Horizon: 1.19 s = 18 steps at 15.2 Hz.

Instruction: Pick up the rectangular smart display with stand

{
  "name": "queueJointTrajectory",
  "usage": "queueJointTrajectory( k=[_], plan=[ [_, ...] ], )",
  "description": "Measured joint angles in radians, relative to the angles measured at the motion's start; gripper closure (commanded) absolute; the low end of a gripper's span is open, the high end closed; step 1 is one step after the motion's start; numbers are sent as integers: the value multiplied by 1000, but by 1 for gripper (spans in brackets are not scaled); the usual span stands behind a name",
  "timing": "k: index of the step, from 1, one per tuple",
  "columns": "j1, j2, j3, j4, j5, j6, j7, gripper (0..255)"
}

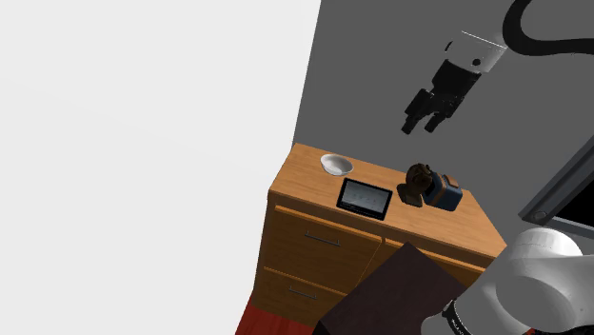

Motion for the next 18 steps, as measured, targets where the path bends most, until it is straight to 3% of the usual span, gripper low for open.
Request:
queueJointTrajectory(
  k=[4, 11, 18],
  plan=[
    [4, 3, -56, -40, -13, 30, -75, 0],
    [15, 87, -260, -93, -64, 118, -352, 0],
    [53, 271, -468, -71, -77, 216, -643, 0]
  ],
)
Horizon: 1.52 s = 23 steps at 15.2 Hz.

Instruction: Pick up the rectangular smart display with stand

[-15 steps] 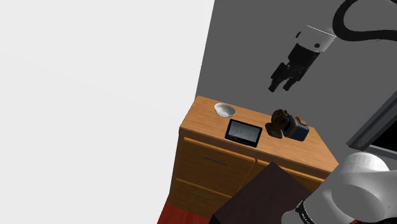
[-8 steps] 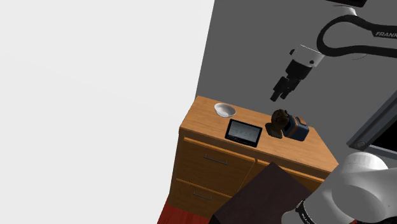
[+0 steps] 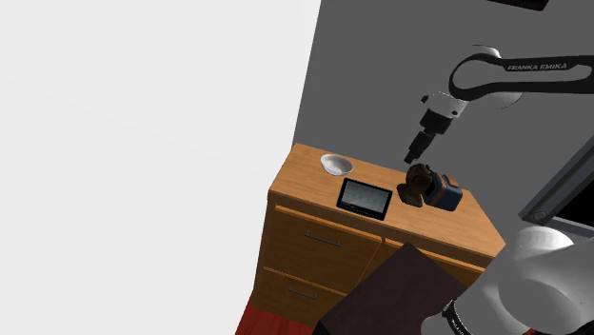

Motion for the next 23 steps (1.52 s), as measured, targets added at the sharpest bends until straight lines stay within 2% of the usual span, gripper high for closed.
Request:
queueJointTrajectory(
  k=[3, 6, 9, 12, 14, 17, 23],
  plan=[
    [27, 106, -90, 32, 20, 38, -135, 0],
    [63, 241, -180, 86, 69, 70, -285, 0],
    [92, 397, -262, 148, 151, 93, -455, 0],
    [94, 568, -306, 218, 261, 99, -629, 0],
    [70, 697, -308, 282, 346, 91, -745, 0],
    [-4, 875, -277, 389, 449, 63, -900, 0],
    [-143, 1142, -180, 600, 544, 6, -1078, 0]
  ],
)
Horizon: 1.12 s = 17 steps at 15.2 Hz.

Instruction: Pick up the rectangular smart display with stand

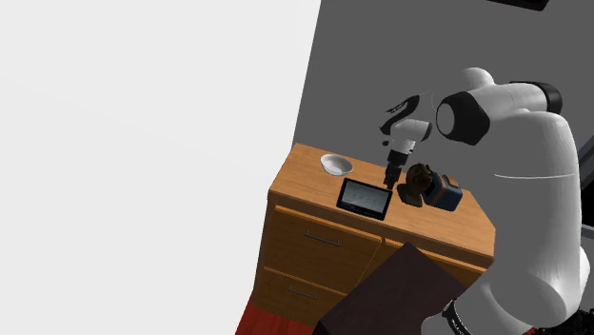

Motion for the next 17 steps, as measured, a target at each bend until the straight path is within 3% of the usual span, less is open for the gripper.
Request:
queueJointTrajectory(
  k=[8, 9, 17],
  plan=[
    [-42, 102, 43, 38, 45, 44, -42, 0],
    [-43, 106, 45, 39, 47, 46, -43, 255],
    [-46, 110, 47, 42, 49, 48, -44, 255]
  ],
)
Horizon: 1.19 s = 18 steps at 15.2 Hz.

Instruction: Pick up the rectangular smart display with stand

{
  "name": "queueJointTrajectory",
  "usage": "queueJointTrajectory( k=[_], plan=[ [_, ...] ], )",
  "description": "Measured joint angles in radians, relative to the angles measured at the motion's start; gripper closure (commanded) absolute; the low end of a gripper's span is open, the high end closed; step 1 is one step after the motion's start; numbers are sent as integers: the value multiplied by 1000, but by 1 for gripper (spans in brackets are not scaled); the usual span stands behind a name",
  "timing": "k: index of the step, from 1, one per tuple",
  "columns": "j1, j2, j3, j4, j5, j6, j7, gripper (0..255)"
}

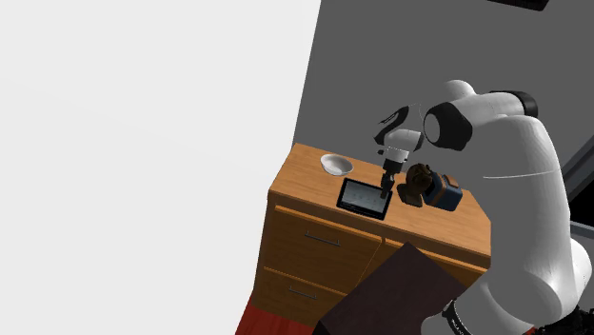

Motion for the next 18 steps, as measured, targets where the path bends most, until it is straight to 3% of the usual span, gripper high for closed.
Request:
queueJointTrajectory(
  k=[18],
  plan=[
    [37, -124, -55, 12, -74, -121, 42, 255]
  ],
)
